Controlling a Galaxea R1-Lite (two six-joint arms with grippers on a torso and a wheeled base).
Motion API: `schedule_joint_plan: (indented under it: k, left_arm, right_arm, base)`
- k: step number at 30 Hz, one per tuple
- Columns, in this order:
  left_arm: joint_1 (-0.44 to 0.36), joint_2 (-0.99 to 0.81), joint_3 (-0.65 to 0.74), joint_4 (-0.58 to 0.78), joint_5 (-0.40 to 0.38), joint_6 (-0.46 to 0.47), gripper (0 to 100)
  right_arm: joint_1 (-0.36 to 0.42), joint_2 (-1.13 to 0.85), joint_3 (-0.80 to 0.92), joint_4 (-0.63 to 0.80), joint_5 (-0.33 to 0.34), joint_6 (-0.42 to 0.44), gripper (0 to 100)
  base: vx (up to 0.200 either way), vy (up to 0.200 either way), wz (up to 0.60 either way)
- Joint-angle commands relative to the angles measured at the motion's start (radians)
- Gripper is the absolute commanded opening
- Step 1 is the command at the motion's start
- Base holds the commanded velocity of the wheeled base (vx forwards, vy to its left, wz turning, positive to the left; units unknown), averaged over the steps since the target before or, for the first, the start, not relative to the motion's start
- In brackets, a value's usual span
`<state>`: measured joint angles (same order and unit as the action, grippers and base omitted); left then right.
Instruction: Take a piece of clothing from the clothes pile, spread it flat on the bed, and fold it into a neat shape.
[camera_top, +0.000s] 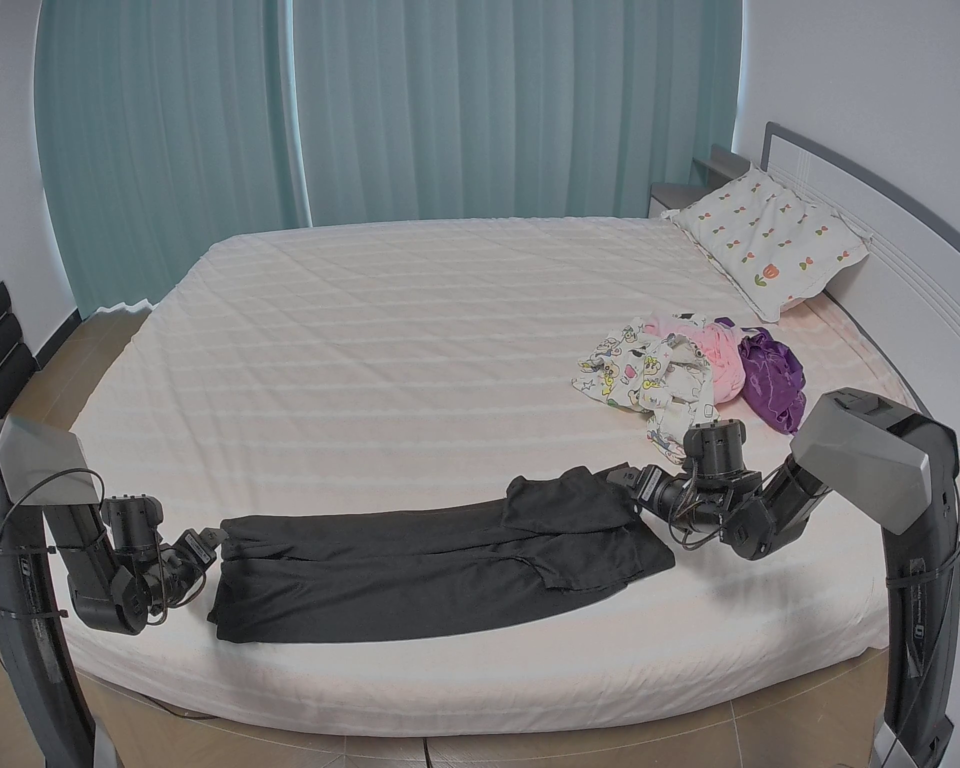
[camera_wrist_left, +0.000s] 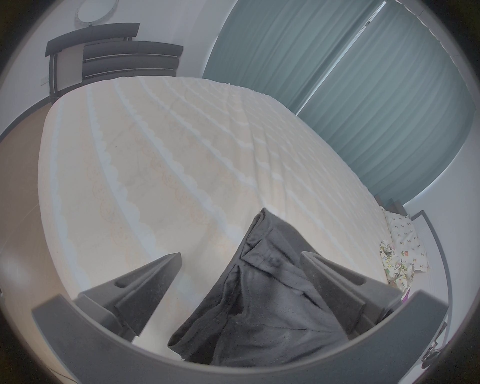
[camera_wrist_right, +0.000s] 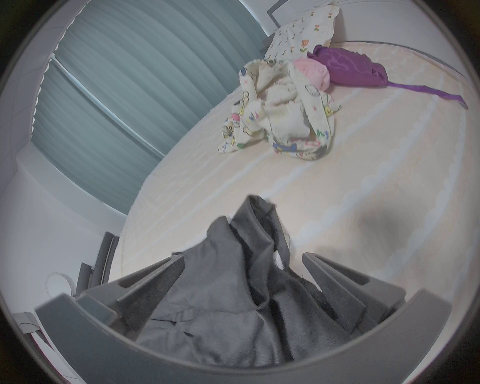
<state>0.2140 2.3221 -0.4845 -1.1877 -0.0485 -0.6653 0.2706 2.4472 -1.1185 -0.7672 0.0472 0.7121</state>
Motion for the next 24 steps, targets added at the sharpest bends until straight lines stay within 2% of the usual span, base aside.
schedule_joint_plan:
  k: [1, 6, 15, 19, 24]
  left_arm:
    - [0.007, -0.047, 0.004, -0.001, -0.002, -0.002, 100]
    - [0.01, -0.043, 0.001, 0.0, -0.004, -0.003, 100]
    - [0.01, -0.035, -0.009, 0.0, -0.005, -0.031, 100]
    - [0.01, -0.035, -0.009, 0.0, -0.005, -0.036, 100]
    - [0.01, -0.035, -0.011, -0.001, -0.005, -0.04, 100]
  right_arm:
    - [-0.021, -0.053, -0.001, -0.001, 0.0, 0.009, 100]
    - [-0.014, -0.05, -0.012, -0.006, -0.004, 0.027, 100]
    - [0.087, 0.027, -0.073, -0.103, -0.024, 0.119, 100]
    - [0.113, 0.09, -0.104, -0.093, -0.026, 0.124, 100]
    - [0.104, 0.15, -0.129, -0.075, -0.056, 0.121, 100]
  base:
    - [0.0, 0.0, 0.0]
    - [0.0, 0.0, 0.0]
    - [0.0, 0.0, 0.0]
    - [0.0, 0.0, 0.0]
    - [0.0, 0.0, 0.0]
